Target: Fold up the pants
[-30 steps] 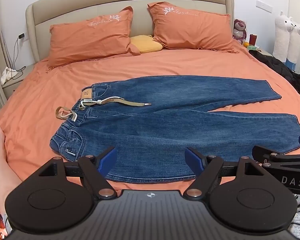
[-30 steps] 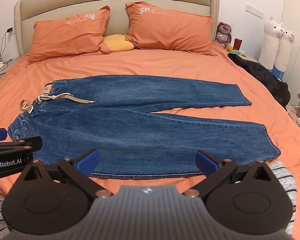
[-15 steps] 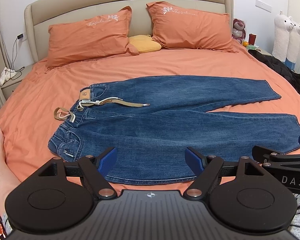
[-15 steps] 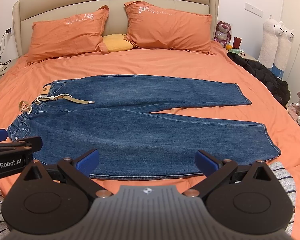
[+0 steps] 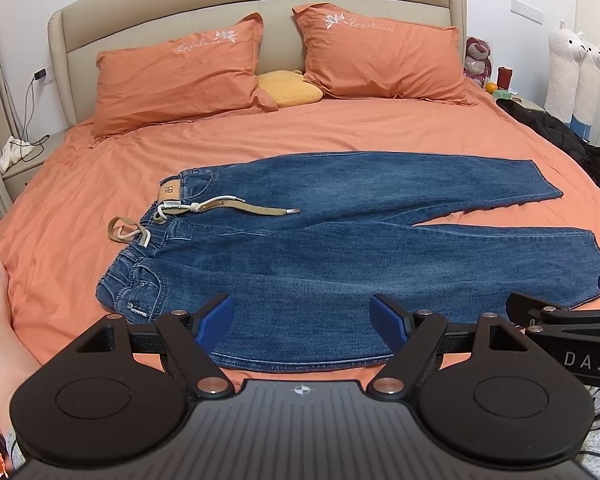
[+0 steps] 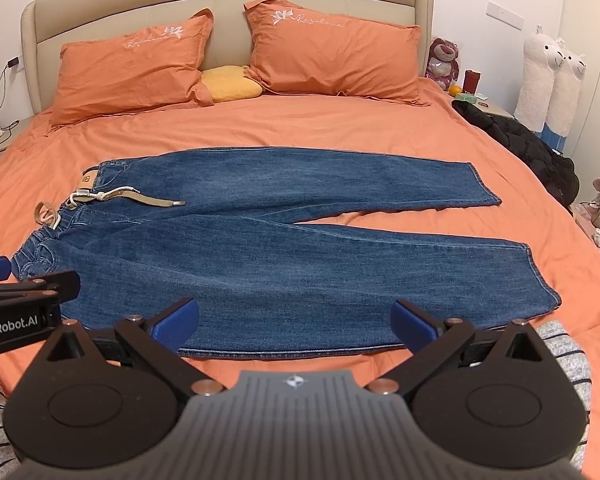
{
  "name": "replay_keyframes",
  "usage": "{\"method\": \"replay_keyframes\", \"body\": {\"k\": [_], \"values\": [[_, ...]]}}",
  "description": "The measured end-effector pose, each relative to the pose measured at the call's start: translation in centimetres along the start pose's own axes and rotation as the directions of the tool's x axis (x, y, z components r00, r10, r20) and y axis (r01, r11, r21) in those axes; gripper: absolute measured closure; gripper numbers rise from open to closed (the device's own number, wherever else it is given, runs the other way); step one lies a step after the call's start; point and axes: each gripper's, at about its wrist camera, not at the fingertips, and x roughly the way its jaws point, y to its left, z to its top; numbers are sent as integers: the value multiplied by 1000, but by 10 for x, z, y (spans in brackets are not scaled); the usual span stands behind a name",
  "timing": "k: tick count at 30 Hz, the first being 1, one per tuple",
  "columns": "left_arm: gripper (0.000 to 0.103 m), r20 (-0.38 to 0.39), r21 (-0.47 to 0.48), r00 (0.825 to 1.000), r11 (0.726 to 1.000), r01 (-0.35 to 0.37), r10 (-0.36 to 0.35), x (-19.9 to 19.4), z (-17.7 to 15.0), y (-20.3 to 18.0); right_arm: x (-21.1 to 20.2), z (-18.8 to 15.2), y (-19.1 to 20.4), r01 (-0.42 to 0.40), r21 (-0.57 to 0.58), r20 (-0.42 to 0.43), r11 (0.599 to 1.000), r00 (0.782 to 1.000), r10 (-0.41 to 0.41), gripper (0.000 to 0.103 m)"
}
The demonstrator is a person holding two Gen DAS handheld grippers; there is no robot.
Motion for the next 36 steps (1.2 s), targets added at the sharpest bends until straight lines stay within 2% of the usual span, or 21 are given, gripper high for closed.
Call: {"method": "replay_keyframes", "body": {"k": [36], "values": [[13, 6, -7, 1000, 1000, -1, 1, -2, -1, 2, -3, -3, 1, 4, 6, 3, 1000, 1000, -4, 5]]}}
